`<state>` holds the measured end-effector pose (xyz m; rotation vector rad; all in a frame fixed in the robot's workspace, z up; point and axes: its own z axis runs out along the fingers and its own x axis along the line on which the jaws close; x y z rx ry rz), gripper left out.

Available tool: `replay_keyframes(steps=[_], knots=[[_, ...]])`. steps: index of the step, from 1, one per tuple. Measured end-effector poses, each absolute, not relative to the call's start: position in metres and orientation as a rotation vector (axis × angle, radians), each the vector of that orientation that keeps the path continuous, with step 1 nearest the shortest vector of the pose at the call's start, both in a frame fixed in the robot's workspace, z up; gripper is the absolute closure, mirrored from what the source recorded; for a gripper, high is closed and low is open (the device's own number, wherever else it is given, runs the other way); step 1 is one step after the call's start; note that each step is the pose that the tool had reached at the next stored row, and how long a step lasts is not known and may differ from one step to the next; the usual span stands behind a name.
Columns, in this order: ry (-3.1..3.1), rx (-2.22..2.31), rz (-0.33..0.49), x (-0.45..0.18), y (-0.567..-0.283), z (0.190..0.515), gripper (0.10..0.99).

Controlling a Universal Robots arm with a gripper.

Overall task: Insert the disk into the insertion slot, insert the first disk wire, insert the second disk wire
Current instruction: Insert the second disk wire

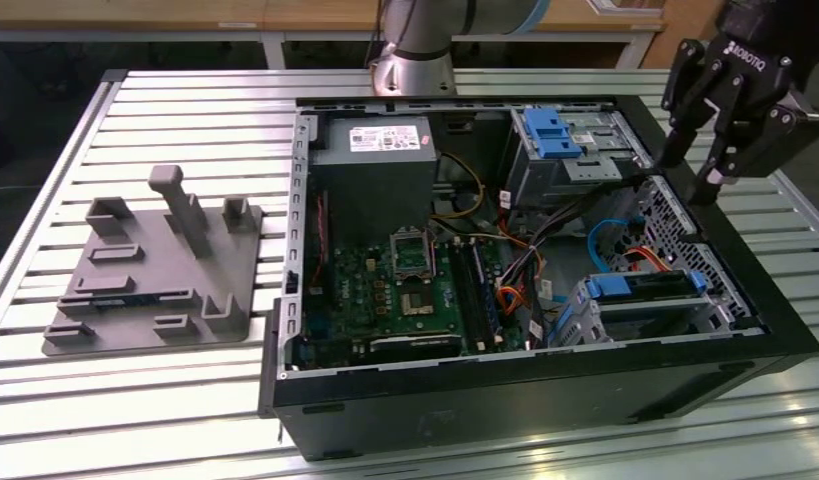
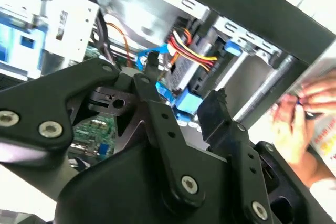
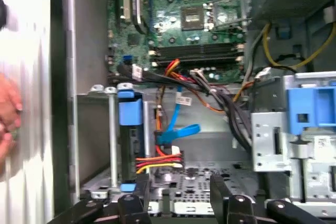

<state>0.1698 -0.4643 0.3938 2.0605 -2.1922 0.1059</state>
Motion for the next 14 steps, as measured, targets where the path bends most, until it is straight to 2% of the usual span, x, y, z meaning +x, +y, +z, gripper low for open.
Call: replay_keyframes(steps=[8,10,11,14], knots=[[-2.124,2.012,0.231,0.162,-0.4637,0.3927,0.51],[-2.106,2.016,0.248,0.1613,-0.4635,0.3918,0.525],[-2.099,2.02,0.253,0.1607,-0.4633,0.391,0.596],[-2.079,2.036,0.261,0.1582,-0.4629,0.3885,0.596]])
